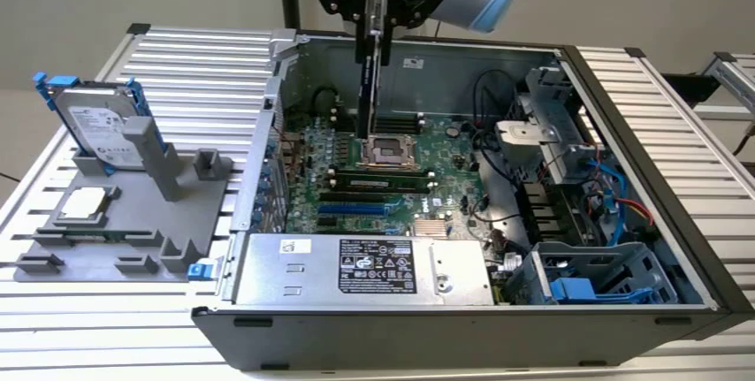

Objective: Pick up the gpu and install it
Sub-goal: 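Pick up the gpu and move the gpu toward the slot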

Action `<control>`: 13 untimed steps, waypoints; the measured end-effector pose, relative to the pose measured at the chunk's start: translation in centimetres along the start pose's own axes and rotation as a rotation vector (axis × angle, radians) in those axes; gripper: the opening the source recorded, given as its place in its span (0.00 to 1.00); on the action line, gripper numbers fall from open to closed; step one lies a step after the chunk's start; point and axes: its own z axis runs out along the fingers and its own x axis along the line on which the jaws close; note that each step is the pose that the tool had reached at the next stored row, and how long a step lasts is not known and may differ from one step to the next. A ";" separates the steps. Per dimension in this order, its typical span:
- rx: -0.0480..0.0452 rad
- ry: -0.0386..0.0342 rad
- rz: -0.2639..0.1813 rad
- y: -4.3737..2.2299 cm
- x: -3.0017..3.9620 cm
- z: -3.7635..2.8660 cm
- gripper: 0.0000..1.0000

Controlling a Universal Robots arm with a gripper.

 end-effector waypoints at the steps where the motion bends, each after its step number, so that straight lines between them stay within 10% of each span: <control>1: 0.0000 0.0000 0.001 0.02 -0.20 0.00 0.00; 13: 0.0002 0.0006 0.007 0.30 -2.95 0.00 0.00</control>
